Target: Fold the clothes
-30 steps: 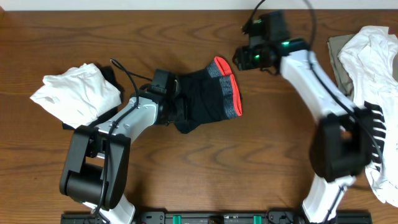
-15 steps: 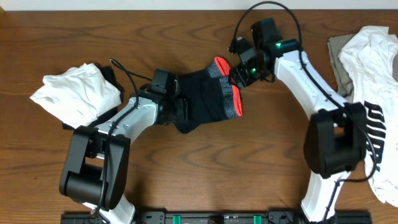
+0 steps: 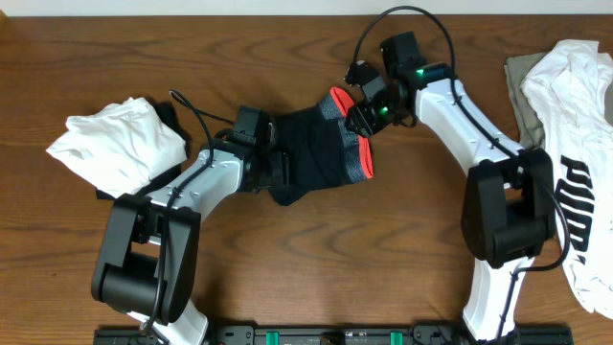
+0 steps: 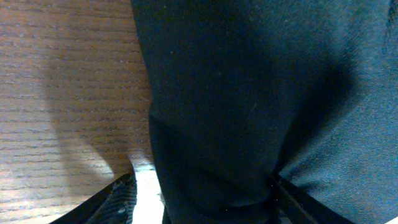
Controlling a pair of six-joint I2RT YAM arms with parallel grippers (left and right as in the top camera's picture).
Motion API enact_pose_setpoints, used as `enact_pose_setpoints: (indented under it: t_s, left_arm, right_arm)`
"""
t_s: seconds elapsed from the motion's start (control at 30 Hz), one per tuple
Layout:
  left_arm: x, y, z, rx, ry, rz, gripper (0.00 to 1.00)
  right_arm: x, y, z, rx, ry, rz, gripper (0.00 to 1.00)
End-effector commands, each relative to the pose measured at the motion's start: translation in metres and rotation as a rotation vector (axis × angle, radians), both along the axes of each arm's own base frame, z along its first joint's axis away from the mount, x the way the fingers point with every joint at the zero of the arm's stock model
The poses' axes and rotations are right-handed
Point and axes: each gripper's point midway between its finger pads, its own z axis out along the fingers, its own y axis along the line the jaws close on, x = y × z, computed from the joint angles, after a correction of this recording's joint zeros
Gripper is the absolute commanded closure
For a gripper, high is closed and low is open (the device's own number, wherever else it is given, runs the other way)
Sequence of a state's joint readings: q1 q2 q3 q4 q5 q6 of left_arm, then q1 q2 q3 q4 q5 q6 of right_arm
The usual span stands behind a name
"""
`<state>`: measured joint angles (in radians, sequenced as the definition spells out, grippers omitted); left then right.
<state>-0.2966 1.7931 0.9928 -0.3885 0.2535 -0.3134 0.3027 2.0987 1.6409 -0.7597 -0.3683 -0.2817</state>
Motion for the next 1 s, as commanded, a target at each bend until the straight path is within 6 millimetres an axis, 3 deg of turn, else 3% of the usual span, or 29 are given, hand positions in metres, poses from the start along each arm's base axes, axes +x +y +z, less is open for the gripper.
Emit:
enact_pose_setpoints:
  t_s: [0.0, 0.07, 0.13, 0.17, 0.27, 0.4, 0.5, 0.63, 0.73, 0.97]
  left_arm:
    - [-0.014, 0.012, -0.017, 0.057, 0.055, 0.007, 0.33]
    - [-0.014, 0.012, -0.017, 0.057, 0.056, 0.007, 0.33]
    - [-0.014, 0.012, -0.017, 0.057, 0.055, 0.007, 0.33]
    - [-0.014, 0.012, -0.017, 0.057, 0.055, 0.007, 0.33]
    - [-0.014, 0.012, -0.017, 0.056, 0.056, 0.007, 0.33]
    - [-0.014, 0.012, -0.017, 0.057, 0.055, 0.007, 0.33]
    - [-0.014, 0.012, -0.017, 0.057, 0.055, 0.007, 0.33]
    - [-0.014, 0.012, -0.017, 0.057, 0.055, 0.007, 0.33]
    - [-0.014, 0.012, -0.017, 0.057, 0.056, 0.007, 0.33]
    - [-0.014, 0.012, -0.017, 0.057, 0.057, 0.007, 0.32]
  right_arm:
    - [-0.009, 0.016, -0.017, 0.008, 0.029, 0.057, 0.49]
    - [-0.008, 0.02, -0.016, 0.01, 0.021, 0.064, 0.65]
    - [-0.005, 0.021, -0.014, 0.011, 0.007, 0.064, 0.94]
    - [-0.004, 0.022, -0.012, 0.014, 0.005, 0.057, 0.99]
    - [0.004, 0.019, -0.003, 0.01, -0.003, 0.01, 0.99]
    - [0.032, 0.008, 0.025, -0.044, -0.091, -0.08, 0.98]
    - [0.051, 0.01, 0.048, -0.035, -0.175, -0.095, 0.98]
    - [0.067, 0.017, 0.061, 0.002, -0.244, -0.112, 0.96]
    - [0.072, 0.018, 0.056, 0.009, -0.245, -0.126, 0.95]
    - [0.077, 0.004, 0.012, -0.06, -0.177, -0.181, 0.94]
